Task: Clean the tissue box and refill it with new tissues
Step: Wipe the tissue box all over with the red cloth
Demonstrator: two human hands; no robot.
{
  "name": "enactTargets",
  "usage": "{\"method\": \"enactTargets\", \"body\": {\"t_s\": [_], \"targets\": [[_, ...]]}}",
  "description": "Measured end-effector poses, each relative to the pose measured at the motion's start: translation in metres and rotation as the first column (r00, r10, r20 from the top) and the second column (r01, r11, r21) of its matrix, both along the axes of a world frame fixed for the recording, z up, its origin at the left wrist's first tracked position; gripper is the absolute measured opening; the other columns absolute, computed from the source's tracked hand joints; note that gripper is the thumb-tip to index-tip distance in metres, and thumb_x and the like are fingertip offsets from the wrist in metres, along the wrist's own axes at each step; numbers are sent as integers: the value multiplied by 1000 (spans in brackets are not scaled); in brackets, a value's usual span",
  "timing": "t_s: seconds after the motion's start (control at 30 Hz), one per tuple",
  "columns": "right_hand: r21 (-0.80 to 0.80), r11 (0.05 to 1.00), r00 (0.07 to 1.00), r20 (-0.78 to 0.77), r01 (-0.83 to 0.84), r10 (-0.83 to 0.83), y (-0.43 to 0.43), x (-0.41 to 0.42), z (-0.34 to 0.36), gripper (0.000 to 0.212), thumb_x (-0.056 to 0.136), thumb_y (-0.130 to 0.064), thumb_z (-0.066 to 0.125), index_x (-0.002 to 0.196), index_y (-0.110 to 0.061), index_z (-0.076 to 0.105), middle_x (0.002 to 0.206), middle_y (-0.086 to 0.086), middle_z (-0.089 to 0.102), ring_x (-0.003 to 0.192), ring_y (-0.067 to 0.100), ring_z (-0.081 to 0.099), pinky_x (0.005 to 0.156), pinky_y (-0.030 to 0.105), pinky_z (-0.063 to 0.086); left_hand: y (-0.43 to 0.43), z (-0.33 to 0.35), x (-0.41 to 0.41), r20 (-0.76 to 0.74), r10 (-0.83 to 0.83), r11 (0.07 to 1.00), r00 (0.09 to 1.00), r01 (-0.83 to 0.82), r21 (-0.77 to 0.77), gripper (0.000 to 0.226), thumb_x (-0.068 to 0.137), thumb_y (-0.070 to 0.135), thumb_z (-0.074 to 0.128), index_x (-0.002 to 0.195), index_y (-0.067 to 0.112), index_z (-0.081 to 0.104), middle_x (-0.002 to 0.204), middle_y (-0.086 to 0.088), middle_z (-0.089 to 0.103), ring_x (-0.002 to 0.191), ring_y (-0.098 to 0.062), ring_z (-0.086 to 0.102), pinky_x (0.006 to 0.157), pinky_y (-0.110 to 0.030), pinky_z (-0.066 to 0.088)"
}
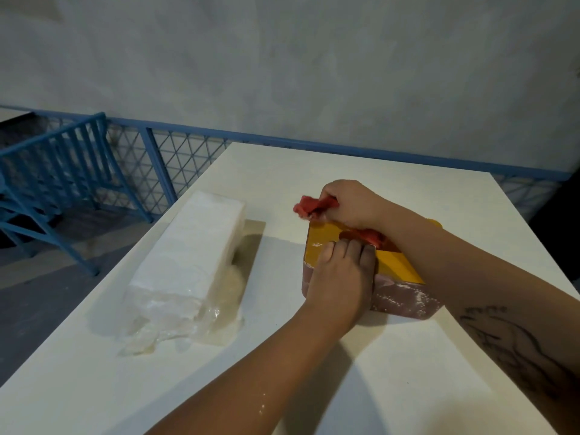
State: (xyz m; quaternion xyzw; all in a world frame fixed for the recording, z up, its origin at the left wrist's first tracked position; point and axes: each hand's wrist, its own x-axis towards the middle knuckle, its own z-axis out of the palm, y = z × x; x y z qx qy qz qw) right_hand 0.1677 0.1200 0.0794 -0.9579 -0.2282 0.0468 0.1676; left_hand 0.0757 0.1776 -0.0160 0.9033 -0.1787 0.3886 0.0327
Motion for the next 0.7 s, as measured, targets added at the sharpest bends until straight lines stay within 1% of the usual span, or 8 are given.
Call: {"method": "enactTargets", "body": {"t_s": [0.1,0.17,0.23,0.3,0.43,0.5,0.63,0.7], "targets": [[-28,988,987,56,155,-153,10,7,-4,36,91,-33,57,120,-12,54,118,8,58,100,21,54,85,25,38,0,1,-1,7,12,1000,1000,-12,6,38,82,46,49,97,17,68,86,0,67,80,-17,62,80,-29,33],[-31,989,988,63,146,-144,12,7,-6,34,92,-31,56,121,-12,54,119,8,58,104,22,55,84,24,37,0,0,-1,24,16,1000,1000,-17,16,36,75,46,65,95,17,69,85,1,68,79,-17,63,79,-28,37],[-26,997,997,40,70,-69,8,0,-6,30,91,-29,58,116,-13,57,115,7,60,100,21,54,83,24,37,1,-1,0,26,20,1000,999,-21,19,38,69,43,74,96,17,69,86,0,68,79,-17,63,80,-29,36],[-5,999,998,-34,-47,47,3,-11,-1,25,88,-26,62,110,-13,62,109,6,62,93,17,53,80,23,39,0,-2,2,30,6,1000,1000,-6,12,36,70,39,74,96,15,69,85,-1,68,78,-19,63,81,-30,33],[13,980,971,-129,-200,200,-4,-25,7,19,85,-17,66,103,-13,66,98,-2,62,88,13,54,72,15,40,0,-4,3,21,14,1000,1000,-14,14,36,80,40,53,98,13,69,82,-2,68,75,-20,62,84,-31,34],[8,984,978,-105,-179,179,-2,-21,5,20,84,-20,67,104,-14,65,99,0,62,89,15,54,73,18,41,0,-3,3,13,8,1000,1000,-8,14,33,79,40,57,95,14,68,82,-2,67,76,-20,62,83,-31,36],[-32,999,998,54,19,-17,9,-9,-5,30,89,-31,61,114,-14,59,110,6,61,96,19,55,83,26,40,1,0,2,-28,7,1000,1000,-7,30,31,69,38,74,89,16,68,81,0,66,75,-18,62,76,-29,40],[-20,1000,998,58,18,-17,10,-8,-6,30,89,-31,60,115,-15,59,113,6,61,100,21,55,85,27,39,1,0,2,-22,5,999,1000,-4,36,31,69,38,74,89,16,68,81,0,66,75,-18,62,76,-29,38]]}}
